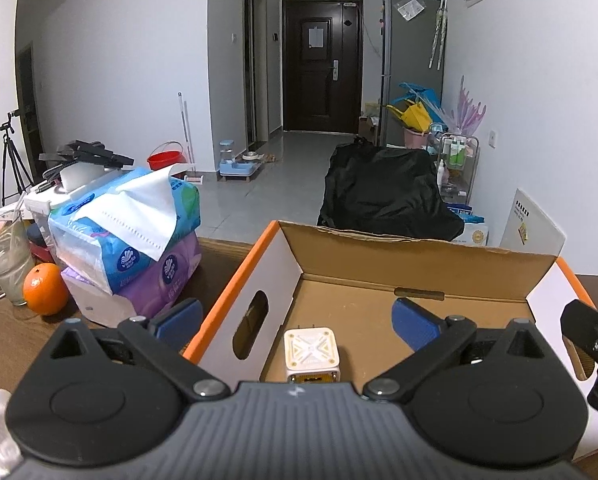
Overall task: Organize rigid objects
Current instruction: 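Withdraw both tools from the box back over the table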
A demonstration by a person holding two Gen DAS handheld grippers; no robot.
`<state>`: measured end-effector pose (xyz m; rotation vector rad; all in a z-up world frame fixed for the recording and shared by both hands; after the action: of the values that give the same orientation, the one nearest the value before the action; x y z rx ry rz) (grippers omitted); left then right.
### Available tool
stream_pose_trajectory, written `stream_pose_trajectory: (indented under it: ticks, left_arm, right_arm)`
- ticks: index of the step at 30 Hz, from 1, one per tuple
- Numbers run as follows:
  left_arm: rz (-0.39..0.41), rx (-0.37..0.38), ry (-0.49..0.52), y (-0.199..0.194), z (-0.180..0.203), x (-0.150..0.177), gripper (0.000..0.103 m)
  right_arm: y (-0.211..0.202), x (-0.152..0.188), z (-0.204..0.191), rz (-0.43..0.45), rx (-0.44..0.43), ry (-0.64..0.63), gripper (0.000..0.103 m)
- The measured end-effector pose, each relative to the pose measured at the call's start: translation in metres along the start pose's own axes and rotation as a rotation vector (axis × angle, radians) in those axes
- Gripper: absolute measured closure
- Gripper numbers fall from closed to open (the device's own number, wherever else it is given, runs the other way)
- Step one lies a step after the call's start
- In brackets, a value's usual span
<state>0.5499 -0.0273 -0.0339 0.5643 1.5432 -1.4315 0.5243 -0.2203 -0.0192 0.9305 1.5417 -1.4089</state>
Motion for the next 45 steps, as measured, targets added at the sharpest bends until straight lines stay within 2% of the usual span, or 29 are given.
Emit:
stream_pose_trajectory:
  ticks: [11,20,45]
  left_arm:
    - [0.021,-0.019,0.017,-0.017,0.001,0.001,0.000]
    - [0.024,-0.005,0.006,-0.038,-0.007,0.002,0.000]
    - [0.027,0.047,0.056,-0.111,-0.038,0.034,0.000]
  right_arm:
    - [-0.017,-0.003,0.001,0.022,-0.022,0.002,0.000]
    - [-0.045,-0.002,0.002,0.049,-0.035,-0.020,0.000]
    - [-0.123,0.031,-0.012,0.055,-0.081,-0.159,0.000]
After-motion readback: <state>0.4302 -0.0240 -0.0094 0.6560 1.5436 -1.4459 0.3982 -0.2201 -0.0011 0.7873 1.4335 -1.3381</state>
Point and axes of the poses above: each gripper's, at about its wrist camera, not at the fingertips, and y roughly the way its jaws point, z to its right, x to its underside, the point moved 3 cm from there along y, roughly the way its jaws point, and after that the axes turned 8 degrees about -y, right-handed, at the moved point
